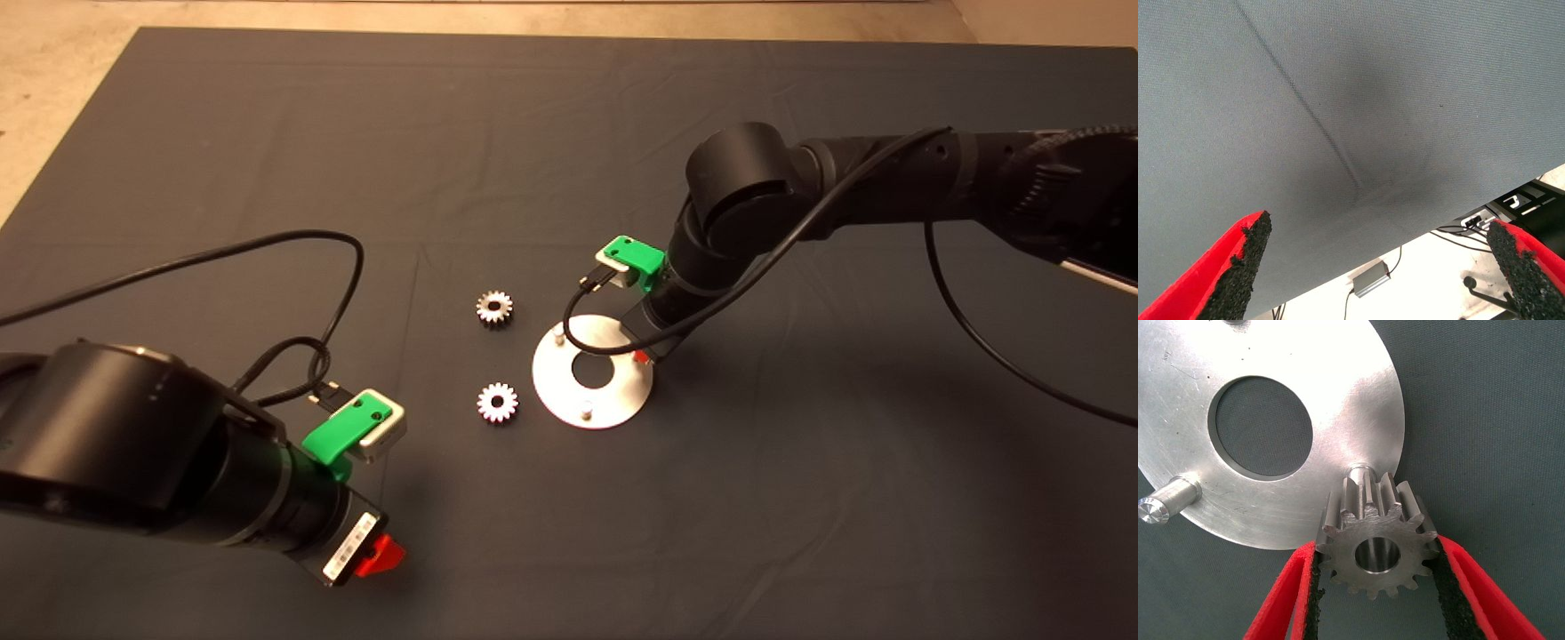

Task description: Install three planetary gears onto the carrier pins

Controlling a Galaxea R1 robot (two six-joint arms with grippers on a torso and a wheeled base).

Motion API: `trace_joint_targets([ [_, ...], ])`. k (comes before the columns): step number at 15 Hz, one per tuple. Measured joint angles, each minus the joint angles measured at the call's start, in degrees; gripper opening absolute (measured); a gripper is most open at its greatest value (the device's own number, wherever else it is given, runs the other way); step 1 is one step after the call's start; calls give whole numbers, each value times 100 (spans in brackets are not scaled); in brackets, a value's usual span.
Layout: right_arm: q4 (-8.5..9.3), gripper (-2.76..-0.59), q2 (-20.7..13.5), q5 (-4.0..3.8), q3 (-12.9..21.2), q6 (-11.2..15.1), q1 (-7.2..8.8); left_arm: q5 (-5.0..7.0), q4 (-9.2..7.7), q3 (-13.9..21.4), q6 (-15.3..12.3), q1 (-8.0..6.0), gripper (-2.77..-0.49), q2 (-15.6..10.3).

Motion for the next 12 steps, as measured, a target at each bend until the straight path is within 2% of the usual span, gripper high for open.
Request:
trace_joint_targets([
  [12,-5,-232,44,-4,-91,0,5,0,-1,0,2,-12,-93,0],
])
